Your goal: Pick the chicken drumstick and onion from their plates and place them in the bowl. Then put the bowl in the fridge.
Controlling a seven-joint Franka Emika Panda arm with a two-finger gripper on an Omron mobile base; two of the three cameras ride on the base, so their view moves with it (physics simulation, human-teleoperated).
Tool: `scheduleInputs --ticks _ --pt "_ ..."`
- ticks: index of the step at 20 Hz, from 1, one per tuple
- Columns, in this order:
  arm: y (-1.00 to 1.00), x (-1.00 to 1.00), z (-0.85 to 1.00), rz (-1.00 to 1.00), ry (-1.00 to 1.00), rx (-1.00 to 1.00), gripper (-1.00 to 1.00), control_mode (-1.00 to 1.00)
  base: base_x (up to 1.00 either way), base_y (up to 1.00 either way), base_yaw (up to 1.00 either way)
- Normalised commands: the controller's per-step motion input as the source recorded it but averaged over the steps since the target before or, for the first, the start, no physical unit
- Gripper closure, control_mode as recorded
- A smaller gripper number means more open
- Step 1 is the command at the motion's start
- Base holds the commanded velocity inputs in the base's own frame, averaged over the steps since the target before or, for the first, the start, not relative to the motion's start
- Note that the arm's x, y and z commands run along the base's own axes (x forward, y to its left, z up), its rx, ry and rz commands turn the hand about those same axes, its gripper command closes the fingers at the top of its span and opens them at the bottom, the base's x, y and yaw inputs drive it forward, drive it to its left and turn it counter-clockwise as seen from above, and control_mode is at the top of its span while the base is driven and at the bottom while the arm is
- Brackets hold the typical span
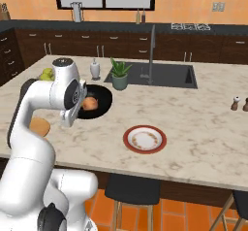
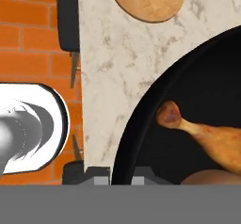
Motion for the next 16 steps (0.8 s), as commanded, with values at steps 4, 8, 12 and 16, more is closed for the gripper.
scheduleInputs --ticks 4,8,12,16 --pt "-0.37 -0.19 -0.13 0.43 -0.09 -0.10 1.00 -1.00 0.00 0.00 0.00" --pt "0.00 -0.42 -0.20 0.18 -0.16 -0.24 1.00 -1.00 0.00 0.00 0.00" --pt "-0.05 -0.60 0.00 -0.11 -0.06 0.05 1.00 -1.00 0.00 0.00 0.00" --pt "-0.03 -0.46 0.00 -0.30 0.00 0.18 1.00 -1.00 0.00 0.00 0.00"
